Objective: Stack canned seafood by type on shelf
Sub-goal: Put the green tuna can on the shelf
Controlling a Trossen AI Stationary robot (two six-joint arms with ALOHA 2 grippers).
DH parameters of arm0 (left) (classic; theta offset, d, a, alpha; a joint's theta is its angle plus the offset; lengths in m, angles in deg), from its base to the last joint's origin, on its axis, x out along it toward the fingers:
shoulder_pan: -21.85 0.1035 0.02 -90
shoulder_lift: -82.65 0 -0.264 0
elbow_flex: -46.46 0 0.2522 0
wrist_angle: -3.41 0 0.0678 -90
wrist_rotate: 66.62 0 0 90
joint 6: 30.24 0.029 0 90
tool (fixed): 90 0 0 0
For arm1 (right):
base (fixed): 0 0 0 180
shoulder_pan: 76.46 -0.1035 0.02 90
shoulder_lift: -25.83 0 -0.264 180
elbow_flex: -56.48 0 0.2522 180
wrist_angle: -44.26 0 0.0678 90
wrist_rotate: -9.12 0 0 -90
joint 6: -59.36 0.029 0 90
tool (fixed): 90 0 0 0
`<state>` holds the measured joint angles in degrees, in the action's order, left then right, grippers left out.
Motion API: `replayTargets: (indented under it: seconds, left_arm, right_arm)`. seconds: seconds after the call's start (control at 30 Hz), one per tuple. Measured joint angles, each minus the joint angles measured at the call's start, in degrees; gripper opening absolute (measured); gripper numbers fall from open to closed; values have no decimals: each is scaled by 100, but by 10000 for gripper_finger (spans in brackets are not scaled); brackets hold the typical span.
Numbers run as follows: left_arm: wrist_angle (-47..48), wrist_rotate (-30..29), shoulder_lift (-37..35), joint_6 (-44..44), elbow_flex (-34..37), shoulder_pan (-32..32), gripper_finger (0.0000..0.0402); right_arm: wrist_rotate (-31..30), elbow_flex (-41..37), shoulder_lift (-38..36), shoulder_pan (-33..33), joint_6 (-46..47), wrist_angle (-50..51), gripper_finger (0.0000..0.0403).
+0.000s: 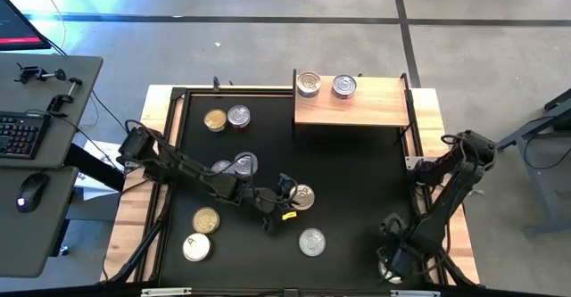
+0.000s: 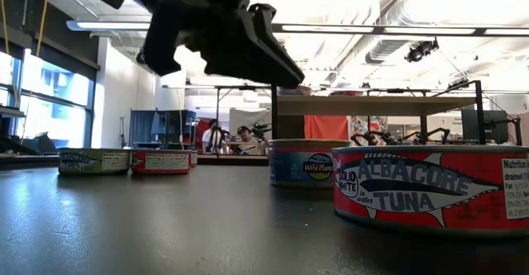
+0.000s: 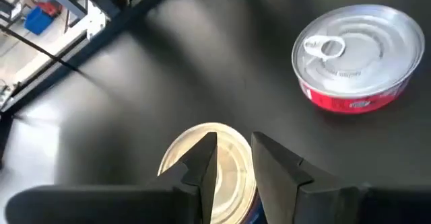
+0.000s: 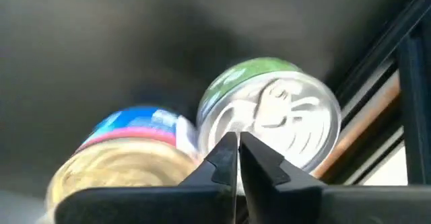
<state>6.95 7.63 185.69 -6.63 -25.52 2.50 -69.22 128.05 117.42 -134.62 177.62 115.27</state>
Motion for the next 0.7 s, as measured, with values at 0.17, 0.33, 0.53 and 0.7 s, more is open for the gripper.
replayTargets:
  seconds: [0.17, 0.33, 0.53, 0.7]
  left_arm:
    - [-2, 3, -21, -4, 0, -17, 85]
    - [-71, 9, -21, -6, 0, -17, 84]
    - [-270, 30, -20, -6, 0, -17, 84]
    - [-607, 727, -17, 48, 0, 5, 84]
  right_arm:
    - [-13, -434, -23, 197, -415, -605, 2]
    - [-936, -514, -35, 699, -1320, -747, 3]
    - [-3757, -187, 19, 1202, -2868, -875, 2]
    - [-4343, 105, 13, 1341, -3758, -842, 3]
